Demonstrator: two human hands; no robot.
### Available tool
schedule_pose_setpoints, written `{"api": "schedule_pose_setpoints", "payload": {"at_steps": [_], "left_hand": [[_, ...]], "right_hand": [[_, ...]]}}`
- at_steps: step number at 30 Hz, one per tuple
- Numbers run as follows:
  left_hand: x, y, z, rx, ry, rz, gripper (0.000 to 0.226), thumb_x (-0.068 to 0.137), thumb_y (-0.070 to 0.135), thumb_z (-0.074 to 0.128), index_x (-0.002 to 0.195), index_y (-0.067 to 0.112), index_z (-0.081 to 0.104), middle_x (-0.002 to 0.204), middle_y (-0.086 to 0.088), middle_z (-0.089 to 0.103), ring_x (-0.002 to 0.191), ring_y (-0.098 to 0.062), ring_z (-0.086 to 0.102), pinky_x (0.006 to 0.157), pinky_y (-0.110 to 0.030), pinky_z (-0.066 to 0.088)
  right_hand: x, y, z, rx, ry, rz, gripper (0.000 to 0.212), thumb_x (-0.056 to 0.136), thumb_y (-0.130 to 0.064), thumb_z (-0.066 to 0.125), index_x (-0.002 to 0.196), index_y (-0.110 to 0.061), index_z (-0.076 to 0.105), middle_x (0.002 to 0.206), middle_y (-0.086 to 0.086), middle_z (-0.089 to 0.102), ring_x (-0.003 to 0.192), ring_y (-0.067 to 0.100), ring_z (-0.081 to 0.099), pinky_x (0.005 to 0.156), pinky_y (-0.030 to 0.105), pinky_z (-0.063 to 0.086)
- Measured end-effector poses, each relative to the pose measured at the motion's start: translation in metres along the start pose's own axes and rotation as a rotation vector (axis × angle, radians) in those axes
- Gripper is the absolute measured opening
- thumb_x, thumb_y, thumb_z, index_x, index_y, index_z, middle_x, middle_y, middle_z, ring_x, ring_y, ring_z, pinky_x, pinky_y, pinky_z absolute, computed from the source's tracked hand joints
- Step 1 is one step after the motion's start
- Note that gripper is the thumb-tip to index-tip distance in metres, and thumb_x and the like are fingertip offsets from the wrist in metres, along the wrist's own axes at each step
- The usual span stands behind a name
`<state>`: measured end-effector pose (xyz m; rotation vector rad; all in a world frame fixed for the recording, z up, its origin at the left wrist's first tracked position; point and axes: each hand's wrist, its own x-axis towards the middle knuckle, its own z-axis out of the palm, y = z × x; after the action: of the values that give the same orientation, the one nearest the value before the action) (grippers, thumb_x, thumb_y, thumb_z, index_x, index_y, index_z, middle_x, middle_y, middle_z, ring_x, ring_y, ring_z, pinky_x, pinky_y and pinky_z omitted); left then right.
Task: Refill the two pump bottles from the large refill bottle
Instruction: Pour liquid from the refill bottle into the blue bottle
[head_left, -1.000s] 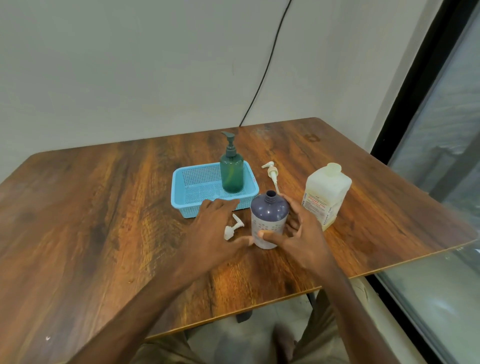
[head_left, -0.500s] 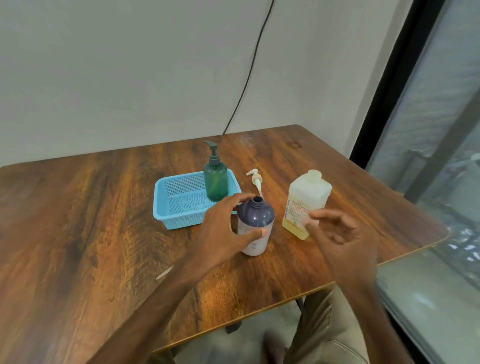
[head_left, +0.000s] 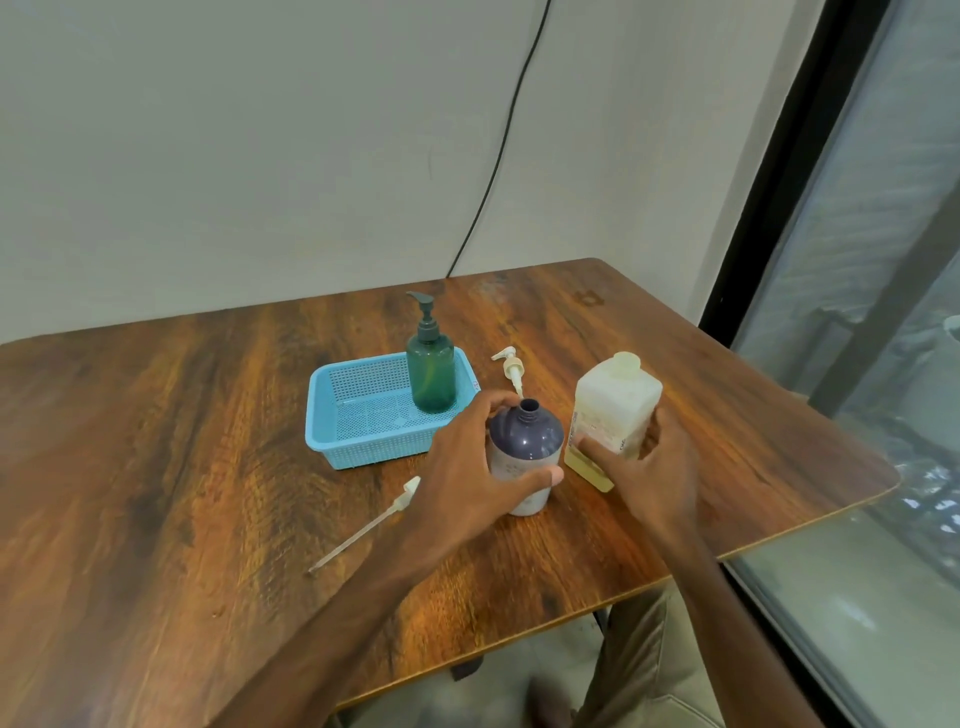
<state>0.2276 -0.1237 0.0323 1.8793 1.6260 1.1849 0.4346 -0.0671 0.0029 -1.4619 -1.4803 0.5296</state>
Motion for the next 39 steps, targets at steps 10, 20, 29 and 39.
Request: {"api": "schedule_pose_setpoints", "payload": {"at_steps": [10, 20, 29, 39], "left_hand": [[0.003, -0.001, 0.0, -0.073, 0.046, 0.021, 0.08, 0.061, 0.052, 0.097, 0.128, 0.036, 0.057, 0.119, 0.026, 0.063, 0.109, 0.015, 0.057, 0.083, 0.001, 0.042], [0.001, 0.001, -0.013, 0.004, 0.01, 0.119, 0.076, 0.063, 0.065, 0.09, 0.13, 0.04, 0.065, 0.118, 0.03, 0.066, 0.113, 0.015, 0.057, 0.086, -0.001, 0.044], [-0.001, 0.006, -0.012, -0.024, -0.024, 0.141, 0.072, 0.065, 0.057, 0.093, 0.129, 0.043, 0.064, 0.114, 0.033, 0.066, 0.113, 0.014, 0.058, 0.086, -0.003, 0.046], [0.002, -0.004, -0.006, 0.017, -0.057, 0.132, 0.088, 0.063, 0.076, 0.081, 0.139, 0.037, 0.061, 0.129, 0.021, 0.068, 0.118, -0.001, 0.062, 0.094, -0.027, 0.058]], "right_hand": [[-0.001, -0.005, -0.044, -0.077, -0.069, -0.084, 0.082, 0.056, -0.06, 0.087, 0.127, -0.035, 0.055, 0.109, -0.022, 0.054, 0.105, 0.008, 0.055, 0.083, 0.026, 0.045], [0.002, -0.003, -0.058, -0.175, -0.127, -0.26, 0.068, 0.061, -0.046, 0.093, 0.121, -0.041, 0.063, 0.114, -0.005, 0.056, 0.098, 0.013, 0.056, 0.088, 0.037, 0.048], [0.001, -0.015, -0.065, -0.332, -0.121, -0.357, 0.07, 0.068, -0.027, 0.091, 0.129, -0.023, 0.059, 0.115, -0.003, 0.059, 0.104, 0.016, 0.052, 0.074, 0.026, 0.044], [0.004, -0.013, -0.067, -0.372, -0.123, -0.373, 0.074, 0.066, -0.029, 0.091, 0.132, -0.027, 0.056, 0.119, -0.004, 0.059, 0.106, 0.016, 0.051, 0.074, 0.029, 0.046]]}}
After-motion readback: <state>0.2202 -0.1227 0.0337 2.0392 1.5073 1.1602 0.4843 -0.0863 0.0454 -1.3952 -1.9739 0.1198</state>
